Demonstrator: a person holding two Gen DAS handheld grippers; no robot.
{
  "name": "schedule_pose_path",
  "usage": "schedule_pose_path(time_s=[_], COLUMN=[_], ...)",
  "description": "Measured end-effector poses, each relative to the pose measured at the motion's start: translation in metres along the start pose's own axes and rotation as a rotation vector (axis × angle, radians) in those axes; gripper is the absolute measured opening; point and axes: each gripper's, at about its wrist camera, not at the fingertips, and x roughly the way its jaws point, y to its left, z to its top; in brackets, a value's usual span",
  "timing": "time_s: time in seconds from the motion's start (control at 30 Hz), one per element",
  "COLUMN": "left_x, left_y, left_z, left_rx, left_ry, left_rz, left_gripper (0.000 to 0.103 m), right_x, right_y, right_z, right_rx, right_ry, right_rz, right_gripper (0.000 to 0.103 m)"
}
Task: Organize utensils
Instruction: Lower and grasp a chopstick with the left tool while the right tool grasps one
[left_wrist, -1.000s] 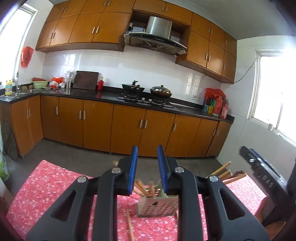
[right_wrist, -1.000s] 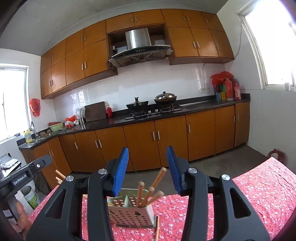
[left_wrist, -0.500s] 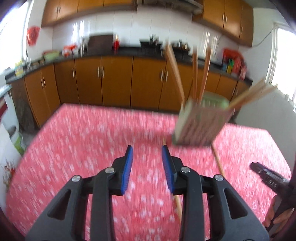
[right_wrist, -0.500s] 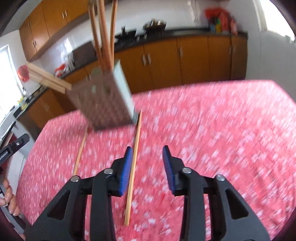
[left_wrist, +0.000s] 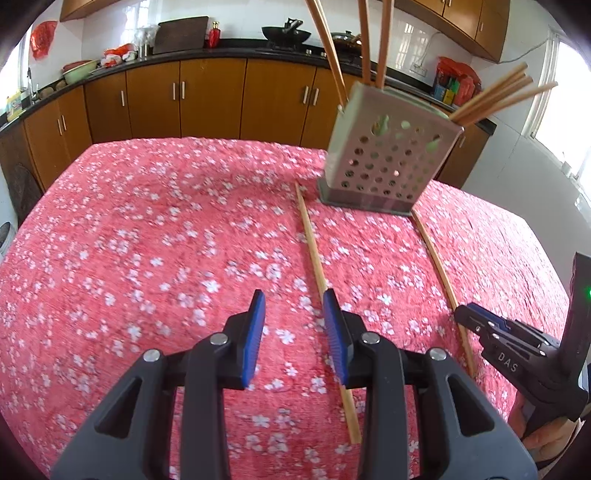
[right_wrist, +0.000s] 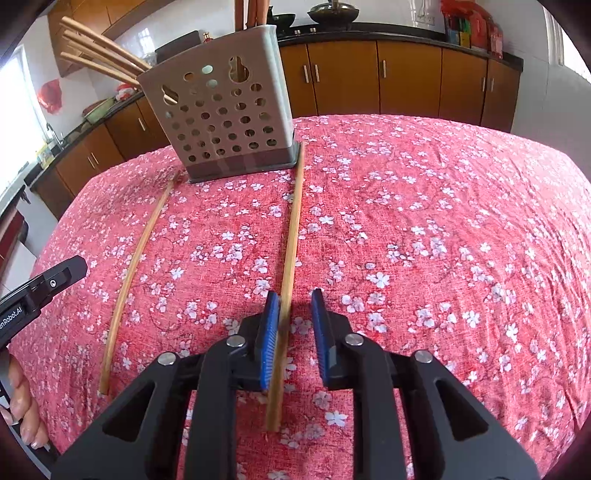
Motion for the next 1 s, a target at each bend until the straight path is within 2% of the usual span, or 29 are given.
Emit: schedule_pose_path(time_s=[0.07,0.13,0.33,0.43,0.5,0.57,0.8,1.0], left_x=[0.004,0.007,0.02,0.029,0.032,0.036,0.044,0.05], left_y=[-0.003,-0.005,-0.019,-0.025,-0.028,-0.028,0.01,0.038], left_z=[-0.002,-0.002,-0.01,-0.012,-0.013,-0.012,0.009,0.022], left_rx=[0.006,0.01,0.046,0.064,0.086,0.106,0.032,-0.017], left_ry=[0.013,0.024,0.065,0.088,0.074,0.069,0.065,0.049], left_rz=[-0.003,-0.007,-0.003,0.021,0.058,0.091,0.155,0.16], left_gripper=[0.033,0.033,0.033,0.031,0.017,0.008,0.008,0.01], right_x=[0.004,0.005,0.0,-0.003,-0.004,-0.006,-0.004,0.01], right_y=[-0.003,-0.007,-0.041,-0.05,-0.051,-0.05,-0.036,-0.034], right_z=[0.001,0.003,0.007,0.007,0.007,0.007,0.009,0.02], right_rx=[0.001,0.017,0.121,0.137,0.131,0.123,0.074,0.037], right_ry=[0.001,-0.002,-0.02,-0.02,-0.024,-0.028,-0.035,-0.04], right_rz=[-0.015,-0.029,-0.151,-0.157,-0.15,-0.133,-0.099,-0.16], right_gripper=[0.008,0.008,0.007,0.008,0.008,0.008,0.007,0.008])
